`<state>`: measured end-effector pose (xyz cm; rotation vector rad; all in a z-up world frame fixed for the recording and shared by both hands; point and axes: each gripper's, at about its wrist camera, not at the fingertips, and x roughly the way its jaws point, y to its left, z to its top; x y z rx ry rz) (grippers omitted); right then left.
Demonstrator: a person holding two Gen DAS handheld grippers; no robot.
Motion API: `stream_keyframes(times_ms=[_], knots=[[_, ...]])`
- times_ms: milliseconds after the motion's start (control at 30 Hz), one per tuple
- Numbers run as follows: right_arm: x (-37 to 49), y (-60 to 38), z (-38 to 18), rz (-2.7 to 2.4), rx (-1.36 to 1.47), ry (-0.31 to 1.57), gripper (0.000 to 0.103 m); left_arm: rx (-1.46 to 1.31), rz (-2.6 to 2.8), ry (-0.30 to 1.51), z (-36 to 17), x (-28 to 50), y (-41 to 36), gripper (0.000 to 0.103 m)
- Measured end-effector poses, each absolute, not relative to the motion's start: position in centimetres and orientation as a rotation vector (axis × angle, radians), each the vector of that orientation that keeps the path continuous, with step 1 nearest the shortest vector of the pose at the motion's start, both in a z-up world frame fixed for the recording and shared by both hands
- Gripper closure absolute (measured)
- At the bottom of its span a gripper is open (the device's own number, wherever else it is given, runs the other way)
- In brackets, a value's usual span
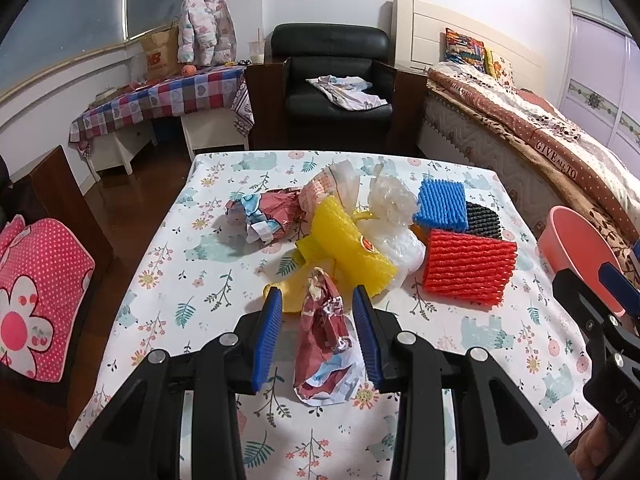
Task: Collect trash
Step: 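Move both grippers toward the foam nets on the table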
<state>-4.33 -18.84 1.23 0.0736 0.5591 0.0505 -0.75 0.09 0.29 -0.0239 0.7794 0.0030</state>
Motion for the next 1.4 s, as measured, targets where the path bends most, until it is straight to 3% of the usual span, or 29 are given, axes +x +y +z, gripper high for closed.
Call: stream_keyframes(times_ms=[1133,1400], knots=[[-6.4,-19.1,2.1,0.041,0.066,0.519,0.012,-0.031,-0.016,0.759,0.9,-2.1,-0.3,0.066],[-6.1,-19.3,1.7,0.046,0.072,0.540,0.016,-0.054,-0.040,0.753,0.7,-2.2,0.3,0.050]])
